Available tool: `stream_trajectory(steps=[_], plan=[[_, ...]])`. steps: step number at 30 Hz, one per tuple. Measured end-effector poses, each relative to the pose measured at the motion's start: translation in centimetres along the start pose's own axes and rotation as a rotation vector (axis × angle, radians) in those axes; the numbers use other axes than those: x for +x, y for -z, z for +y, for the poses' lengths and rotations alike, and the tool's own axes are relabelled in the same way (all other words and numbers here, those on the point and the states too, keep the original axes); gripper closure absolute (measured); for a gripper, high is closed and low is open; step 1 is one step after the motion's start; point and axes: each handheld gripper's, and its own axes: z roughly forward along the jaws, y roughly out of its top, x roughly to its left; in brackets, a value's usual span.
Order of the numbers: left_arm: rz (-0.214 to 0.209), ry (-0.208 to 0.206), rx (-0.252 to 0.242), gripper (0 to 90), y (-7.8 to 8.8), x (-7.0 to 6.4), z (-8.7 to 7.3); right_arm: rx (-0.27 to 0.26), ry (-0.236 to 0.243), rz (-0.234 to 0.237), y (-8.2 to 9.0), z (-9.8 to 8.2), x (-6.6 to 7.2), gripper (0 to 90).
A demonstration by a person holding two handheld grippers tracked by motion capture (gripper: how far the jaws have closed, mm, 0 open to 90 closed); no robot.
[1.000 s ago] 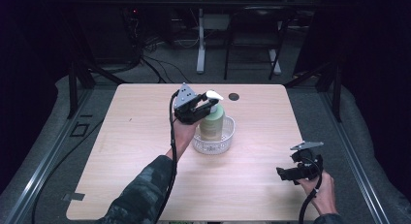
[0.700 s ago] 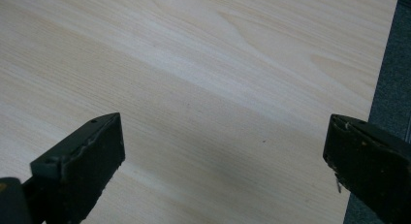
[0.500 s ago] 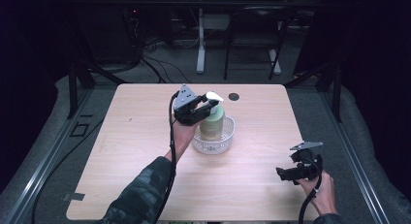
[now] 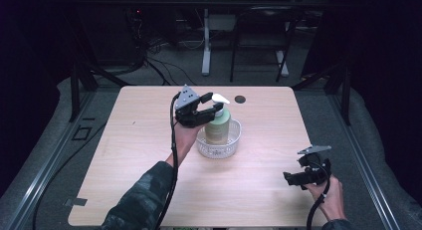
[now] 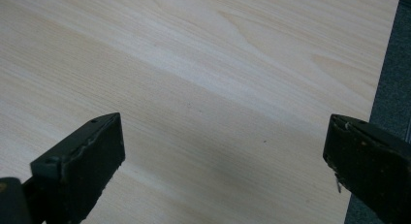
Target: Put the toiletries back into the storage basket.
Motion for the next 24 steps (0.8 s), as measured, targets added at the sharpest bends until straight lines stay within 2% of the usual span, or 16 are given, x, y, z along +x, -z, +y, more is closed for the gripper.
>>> stream_trajectory(steps=[1, 7, 8, 11, 16, 17, 18, 21, 22, 24], plan=[[-0.001, 0.003, 0.007, 44.1, 0.1, 0.1, 0.1, 0.0, 0.0, 0.0, 0.0, 0.0, 0.0, 0.7], [-0.011, 0.003, 0.032, 24.1, 0.9, 0.0, 0.6, 0.0, 0.0, 0.0, 0.0, 0.0, 0.0, 0.7], [-0.01, 0.004, 0.025, 24.1, 1.1, -0.1, 0.7, 0.0, 0.0, 0.0, 0.0, 0.0, 0.0, 0.7], [-0.021, 0.0, 0.012, 16.6, 1.8, -0.3, 1.3, 0.0, 0.001, -0.001, 0.0, 0.0, 0.0, 0.7], [-0.019, -0.014, 0.015, 11.7, 3.1, -0.6, 2.1, 0.0, 0.002, -0.002, 0.0, 0.0, 0.0, 0.7], [-0.024, -0.01, 0.022, 11.7, 3.4, -0.6, 2.2, 0.0, 0.002, -0.003, 0.0, 0.0, 0.0, 0.7], [-0.025, -0.018, 0.047, 7.9, 3.8, -0.7, 2.3, 0.001, 0.002, -0.002, 0.0, 0.0, 0.0, 0.8], [-0.034, -0.016, 0.067, 4.5, 4.2, -0.7, 2.3, 0.001, 0.002, -0.002, 0.0, 0.0, 0.0, 0.8], [-0.033, -0.017, 0.092, 1.2, 4.7, -0.8, 2.2, 0.001, 0.002, -0.003, 0.0, 0.0, 0.0, 0.8], [-0.037, -0.024, 0.103, 0.4, 5.3, -0.8, 2.0, 0.001, 0.001, -0.001, 0.0, 0.0, 0.0, 0.8]])
